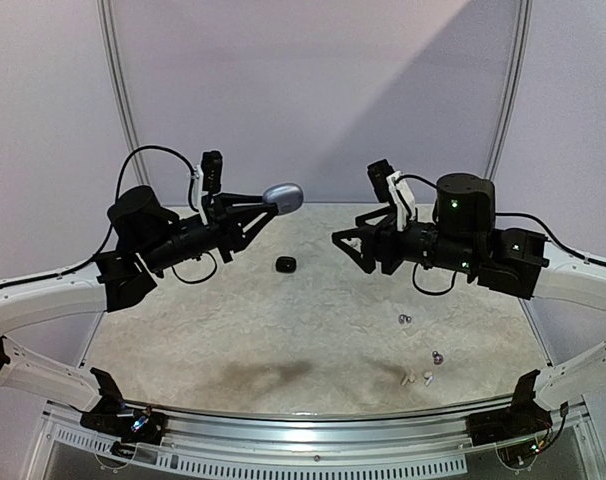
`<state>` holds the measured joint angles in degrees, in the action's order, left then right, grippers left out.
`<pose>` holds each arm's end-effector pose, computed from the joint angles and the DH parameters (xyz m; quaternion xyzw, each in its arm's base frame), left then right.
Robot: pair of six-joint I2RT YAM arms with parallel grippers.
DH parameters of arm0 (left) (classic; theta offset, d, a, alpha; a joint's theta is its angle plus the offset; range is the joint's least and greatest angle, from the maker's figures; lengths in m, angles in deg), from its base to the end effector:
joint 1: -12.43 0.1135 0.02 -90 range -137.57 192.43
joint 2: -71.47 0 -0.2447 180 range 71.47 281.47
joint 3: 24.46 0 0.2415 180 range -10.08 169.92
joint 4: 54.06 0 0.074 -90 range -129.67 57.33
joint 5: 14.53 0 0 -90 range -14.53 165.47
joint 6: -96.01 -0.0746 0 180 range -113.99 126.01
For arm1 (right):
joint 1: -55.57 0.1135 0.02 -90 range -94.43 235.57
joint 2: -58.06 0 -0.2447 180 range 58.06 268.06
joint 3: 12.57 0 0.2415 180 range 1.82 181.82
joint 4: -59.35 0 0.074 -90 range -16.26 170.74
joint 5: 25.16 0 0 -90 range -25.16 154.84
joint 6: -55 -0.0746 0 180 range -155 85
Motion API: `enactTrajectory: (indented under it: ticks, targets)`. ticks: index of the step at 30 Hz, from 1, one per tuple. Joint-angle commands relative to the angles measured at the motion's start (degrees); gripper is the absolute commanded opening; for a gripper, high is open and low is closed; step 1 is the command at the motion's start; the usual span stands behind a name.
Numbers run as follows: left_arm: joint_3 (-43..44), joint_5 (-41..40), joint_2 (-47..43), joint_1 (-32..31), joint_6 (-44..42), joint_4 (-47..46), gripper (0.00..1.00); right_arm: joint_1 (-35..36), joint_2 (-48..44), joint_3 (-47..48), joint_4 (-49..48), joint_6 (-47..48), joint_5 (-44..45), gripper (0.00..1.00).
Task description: Insert the wireless bluetooth earbuds into the charging case
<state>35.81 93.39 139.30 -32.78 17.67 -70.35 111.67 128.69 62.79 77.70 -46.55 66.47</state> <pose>0.2024 -0.2364 0.3303 0.2988 0.5818 -0.4461 0.6109 0.1824 0.2677 0.3293 -0.2898 0.7306 0.3348 0.5198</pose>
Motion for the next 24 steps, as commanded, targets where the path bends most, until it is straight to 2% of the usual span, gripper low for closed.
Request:
enactTrajectory:
  ticks: [1,5,17,24]
  targets:
    - [-1.6,-1.9,-1.3,2.0,0.4,1.4,0.00,-1.9,1.7,2.5,1.4,-0.6,-0.8,0.71]
    - [-2.0,-2.0,-1.6,3.1,0.5,1.1,0.00,-3.2,3.4,4.6,2.7,-1.1,-6.0,0.65]
    - [-4.3,-3.9,-0.5,5.5,2.5,0.7,0.00,-4.1,6.7,4.9,4.6,-3.9,-7.2,0.65]
    - [-2.7,3.3,3.5,7.9,-0.4,2.4,0.00,-6.7,8.3,7.2,3.8,1.1,-14.4,0.71]
